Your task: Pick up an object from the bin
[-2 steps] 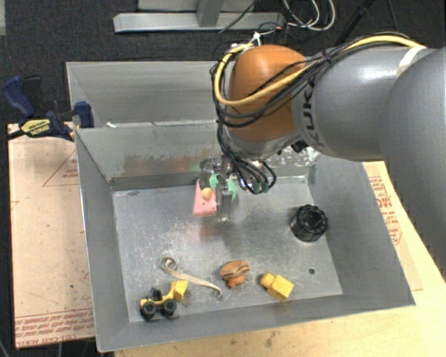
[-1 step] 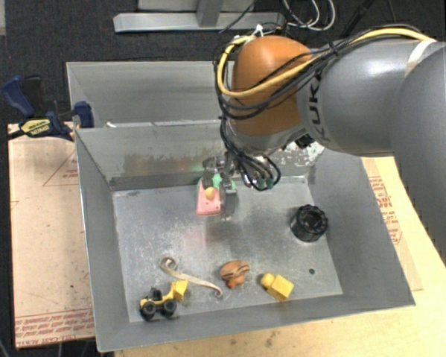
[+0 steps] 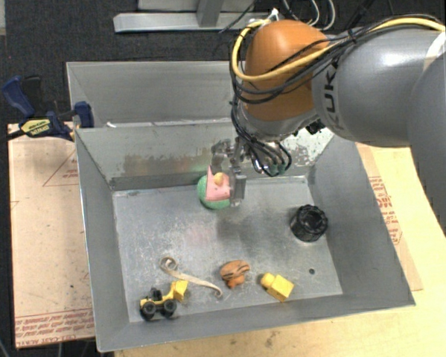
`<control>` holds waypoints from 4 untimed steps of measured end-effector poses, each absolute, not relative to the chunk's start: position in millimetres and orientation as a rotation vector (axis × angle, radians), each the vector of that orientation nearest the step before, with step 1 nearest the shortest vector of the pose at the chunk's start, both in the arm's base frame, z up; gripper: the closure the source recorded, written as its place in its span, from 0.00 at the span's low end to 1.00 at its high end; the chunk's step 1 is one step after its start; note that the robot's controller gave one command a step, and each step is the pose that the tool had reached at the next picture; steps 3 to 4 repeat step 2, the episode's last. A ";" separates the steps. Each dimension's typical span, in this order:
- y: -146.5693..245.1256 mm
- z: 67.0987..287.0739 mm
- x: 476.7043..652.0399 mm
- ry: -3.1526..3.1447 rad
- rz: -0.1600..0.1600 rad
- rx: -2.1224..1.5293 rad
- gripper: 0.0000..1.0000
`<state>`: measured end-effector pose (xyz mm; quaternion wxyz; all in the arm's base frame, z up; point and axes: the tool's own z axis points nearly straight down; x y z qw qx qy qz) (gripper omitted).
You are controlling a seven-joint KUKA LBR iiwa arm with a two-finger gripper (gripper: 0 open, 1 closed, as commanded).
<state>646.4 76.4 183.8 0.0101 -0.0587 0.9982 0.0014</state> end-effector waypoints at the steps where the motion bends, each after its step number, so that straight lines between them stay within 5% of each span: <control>1: 67.9 193.2 620.8 3.147 0.001 -0.184 1.00; 2: 69.7 259.2 625.6 3.134 0.001 -0.188 1.00; 4: 69.7 259.2 625.6 3.134 0.001 -0.188 1.00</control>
Offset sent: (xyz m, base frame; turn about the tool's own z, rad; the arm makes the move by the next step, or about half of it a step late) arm -0.0200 -0.0065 0.0862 -0.0056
